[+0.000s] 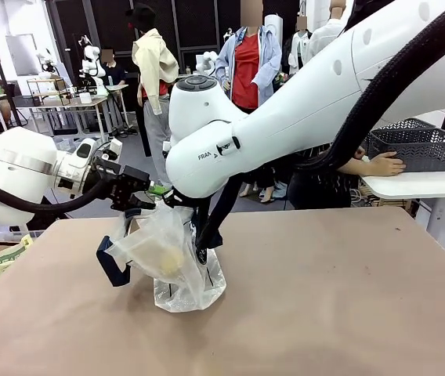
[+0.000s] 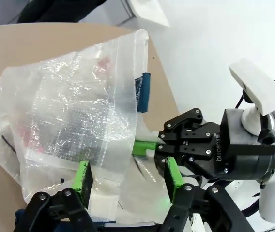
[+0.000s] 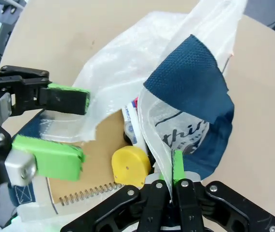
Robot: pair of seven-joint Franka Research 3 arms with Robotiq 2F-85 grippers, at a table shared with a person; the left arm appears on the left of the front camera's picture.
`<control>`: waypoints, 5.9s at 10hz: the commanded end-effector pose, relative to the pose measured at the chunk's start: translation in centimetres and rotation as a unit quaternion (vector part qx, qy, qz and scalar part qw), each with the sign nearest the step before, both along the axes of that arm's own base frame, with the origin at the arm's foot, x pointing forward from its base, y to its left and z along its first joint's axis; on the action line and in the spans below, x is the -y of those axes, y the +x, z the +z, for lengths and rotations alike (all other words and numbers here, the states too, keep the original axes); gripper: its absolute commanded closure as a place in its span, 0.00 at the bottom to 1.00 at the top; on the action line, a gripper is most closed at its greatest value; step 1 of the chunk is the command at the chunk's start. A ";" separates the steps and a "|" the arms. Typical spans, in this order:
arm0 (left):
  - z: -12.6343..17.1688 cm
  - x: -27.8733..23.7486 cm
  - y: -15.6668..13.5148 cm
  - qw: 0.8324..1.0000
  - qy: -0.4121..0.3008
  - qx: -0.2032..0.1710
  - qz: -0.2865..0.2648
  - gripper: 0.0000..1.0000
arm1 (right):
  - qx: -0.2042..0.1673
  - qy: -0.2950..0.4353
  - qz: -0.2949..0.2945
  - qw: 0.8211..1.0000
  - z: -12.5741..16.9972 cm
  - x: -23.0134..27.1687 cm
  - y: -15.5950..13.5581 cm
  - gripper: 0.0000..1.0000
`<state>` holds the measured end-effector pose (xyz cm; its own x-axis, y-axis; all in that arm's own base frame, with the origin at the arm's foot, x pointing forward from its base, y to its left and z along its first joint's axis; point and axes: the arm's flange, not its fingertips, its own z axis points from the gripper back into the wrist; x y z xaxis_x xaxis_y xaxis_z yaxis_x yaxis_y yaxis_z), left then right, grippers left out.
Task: Transfer purchased items from the store into the shopping bag.
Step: Move the Reusable shopping bag to the right side of the table.
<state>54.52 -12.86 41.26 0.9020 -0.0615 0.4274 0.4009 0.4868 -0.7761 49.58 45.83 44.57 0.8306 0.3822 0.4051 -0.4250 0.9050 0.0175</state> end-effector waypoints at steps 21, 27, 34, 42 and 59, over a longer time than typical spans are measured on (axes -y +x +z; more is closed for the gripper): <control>-1.2 4.8 2.1 0.993 0.102 -0.036 -0.041 0.79 | 0.022 0.006 0.041 0.999 -0.4 -3.5 -1.2 1.00; -1.3 4.8 2.2 0.992 0.111 -0.041 -0.038 1.00 | 0.022 0.003 0.039 0.999 -0.4 -3.4 -1.2 1.00; -1.2 4.5 2.1 0.993 0.110 -0.041 -0.027 1.00 | 0.010 0.025 0.032 0.999 1.5 -1.4 -1.9 0.35; -0.8 4.4 2.1 0.992 0.117 -0.028 -0.030 1.00 | 0.024 0.051 -0.132 0.990 13.1 24.4 -4.7 0.00; 13.8 -3.5 -2.1 0.966 0.226 0.088 0.085 1.00 | -0.104 0.050 -0.430 0.895 7.3 52.1 -4.9 0.00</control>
